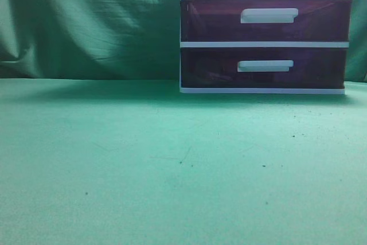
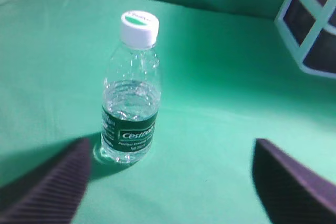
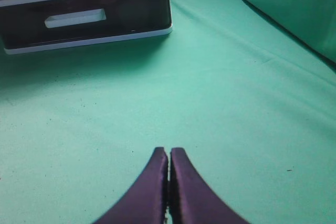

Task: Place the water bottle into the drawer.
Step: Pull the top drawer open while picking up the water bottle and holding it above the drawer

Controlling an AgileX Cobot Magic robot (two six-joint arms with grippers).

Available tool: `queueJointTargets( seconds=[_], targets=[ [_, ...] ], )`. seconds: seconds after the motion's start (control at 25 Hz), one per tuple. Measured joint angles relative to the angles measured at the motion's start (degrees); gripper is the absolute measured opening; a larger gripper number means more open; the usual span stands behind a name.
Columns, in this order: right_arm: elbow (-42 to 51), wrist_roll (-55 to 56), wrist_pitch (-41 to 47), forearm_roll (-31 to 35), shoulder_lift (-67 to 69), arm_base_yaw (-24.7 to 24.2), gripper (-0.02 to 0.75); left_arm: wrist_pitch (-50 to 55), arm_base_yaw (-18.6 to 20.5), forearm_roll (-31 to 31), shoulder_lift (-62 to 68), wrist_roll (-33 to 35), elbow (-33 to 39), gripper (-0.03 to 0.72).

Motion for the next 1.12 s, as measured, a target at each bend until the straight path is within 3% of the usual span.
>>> queueJointTargets(
  seconds=[0.12,0.56,0.76,1.12],
  targets=[
    [0.0,0.0,0.0,0.0,0.0,0.0,0.000,-2.9,0.0,0.0,4.5,0.0,0.0,0.648],
    [0.0,0.0,0.0,0.0,0.0,0.0,0.000,-25.8,0.0,1.3,30.4,0.7,-0.6,0.636],
    [0.0,0.0,0.0,0.0,0.0,0.0,0.000,-31.0,0.0,1.3,45.3,1.2,-5.7,0.636],
    [0.0,0.0,0.0,0.0,0.0,0.0,0.000,-43.7,0.0,-4.5,59.2,3.3,-9.5,0.636]
  ],
)
